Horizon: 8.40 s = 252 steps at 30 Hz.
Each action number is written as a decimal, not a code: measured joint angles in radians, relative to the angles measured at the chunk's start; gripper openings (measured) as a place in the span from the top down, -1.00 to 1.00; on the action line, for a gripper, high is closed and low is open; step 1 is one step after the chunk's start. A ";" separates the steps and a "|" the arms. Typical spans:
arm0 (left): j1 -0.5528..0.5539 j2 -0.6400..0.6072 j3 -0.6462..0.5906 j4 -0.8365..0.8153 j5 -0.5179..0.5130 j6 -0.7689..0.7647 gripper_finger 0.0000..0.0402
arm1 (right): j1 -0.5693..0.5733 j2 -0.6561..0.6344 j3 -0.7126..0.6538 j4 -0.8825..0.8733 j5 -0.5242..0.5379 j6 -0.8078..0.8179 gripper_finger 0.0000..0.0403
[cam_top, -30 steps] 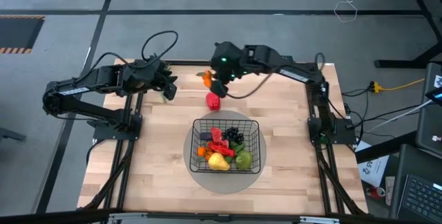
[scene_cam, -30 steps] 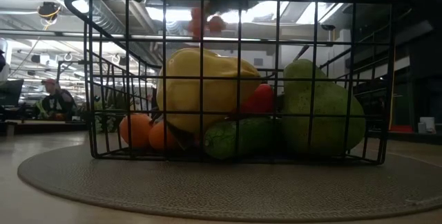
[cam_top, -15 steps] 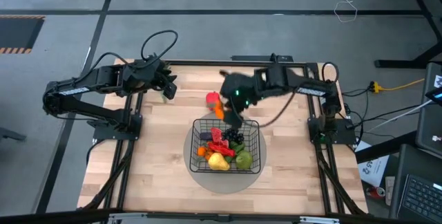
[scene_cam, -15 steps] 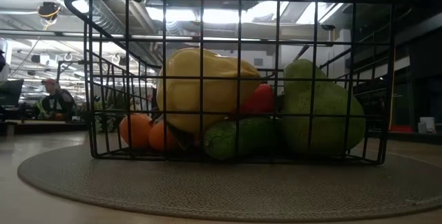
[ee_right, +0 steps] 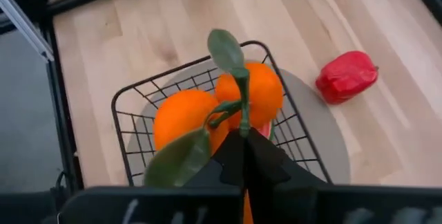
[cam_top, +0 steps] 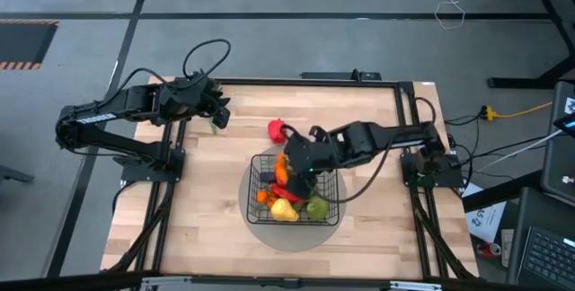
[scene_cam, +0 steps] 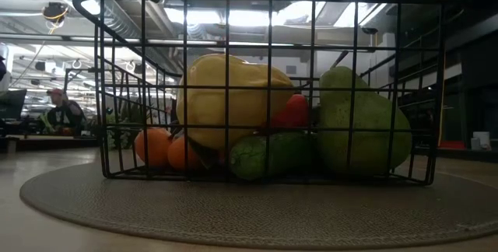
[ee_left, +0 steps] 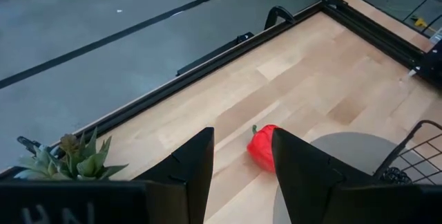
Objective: Build produce basket
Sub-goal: Put the orange tangerines into the black wire basket, then put the red bell pepper into the black wire basket
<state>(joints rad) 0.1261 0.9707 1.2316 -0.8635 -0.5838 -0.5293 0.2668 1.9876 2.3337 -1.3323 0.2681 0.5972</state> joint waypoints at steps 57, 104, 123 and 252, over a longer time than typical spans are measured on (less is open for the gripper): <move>0.000 0.000 0.000 -0.019 0.002 -0.001 0.29 | -0.306 0.149 -0.001 0.186 0.008 -0.398 -0.15; 0.000 0.007 0.002 -0.019 -0.010 0.071 0.29 | -0.506 0.472 0.009 0.001 -0.390 -0.236 -0.15; 0.000 0.007 0.001 -0.049 -0.035 0.071 0.29 | -0.546 0.472 0.009 -0.211 -0.189 -0.343 -0.15; -0.001 0.031 0.001 0.013 -0.080 0.065 0.29 | -0.478 0.328 -0.102 -0.236 -0.219 -0.393 0.18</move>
<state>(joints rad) 0.1254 1.0012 1.2327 -0.8509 -0.6636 -0.4641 -0.2113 2.3161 2.2314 -1.5687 0.0493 0.2042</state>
